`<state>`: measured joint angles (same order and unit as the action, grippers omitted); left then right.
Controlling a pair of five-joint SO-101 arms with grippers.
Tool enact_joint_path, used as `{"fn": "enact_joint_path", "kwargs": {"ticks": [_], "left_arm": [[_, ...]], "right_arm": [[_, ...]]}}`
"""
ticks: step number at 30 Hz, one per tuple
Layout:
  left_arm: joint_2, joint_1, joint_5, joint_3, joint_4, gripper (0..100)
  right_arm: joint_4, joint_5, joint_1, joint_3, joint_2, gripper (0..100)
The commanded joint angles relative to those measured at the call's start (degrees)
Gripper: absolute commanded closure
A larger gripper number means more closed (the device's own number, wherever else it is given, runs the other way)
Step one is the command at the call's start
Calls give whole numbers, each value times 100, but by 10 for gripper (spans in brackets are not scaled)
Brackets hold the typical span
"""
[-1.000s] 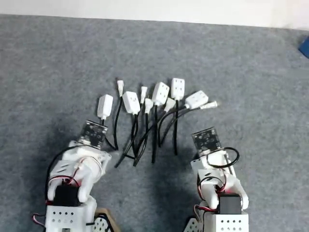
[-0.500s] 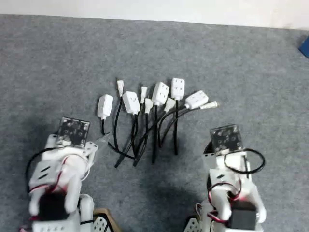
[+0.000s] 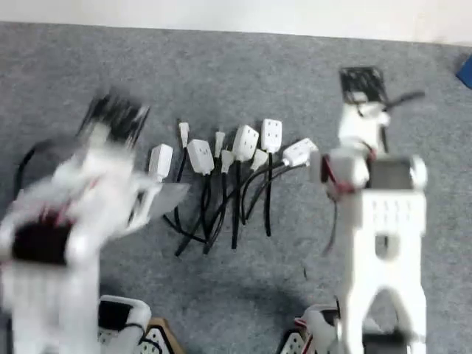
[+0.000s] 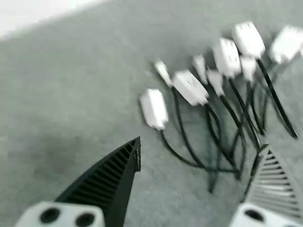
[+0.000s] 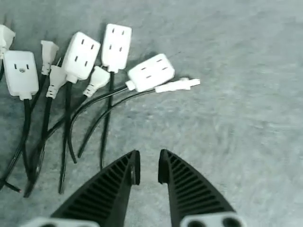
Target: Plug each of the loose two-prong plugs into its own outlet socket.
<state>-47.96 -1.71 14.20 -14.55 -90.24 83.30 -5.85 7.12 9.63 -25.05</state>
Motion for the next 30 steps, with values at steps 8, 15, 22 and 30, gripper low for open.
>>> {"fn": "enact_joint_path", "kwargs": {"ticks": [8, 15, 22, 30], "left_arm": [[5490, -198, -70, 2941, -316, 632], [6571, 1086, 571, 3468, -114, 632], [7275, 1851, 193, 4154, 730, 632], [7741, 1657, 202, 4664, 466, 632]], "right_arm": [[-1719, 79, 189, 48, 2000, 913], [-2475, 105, 295, 541, 2325, 913], [-3064, 448, 1051, 1341, 2404, 911], [-3398, 484, 840, 1798, 2088, 911]]}}
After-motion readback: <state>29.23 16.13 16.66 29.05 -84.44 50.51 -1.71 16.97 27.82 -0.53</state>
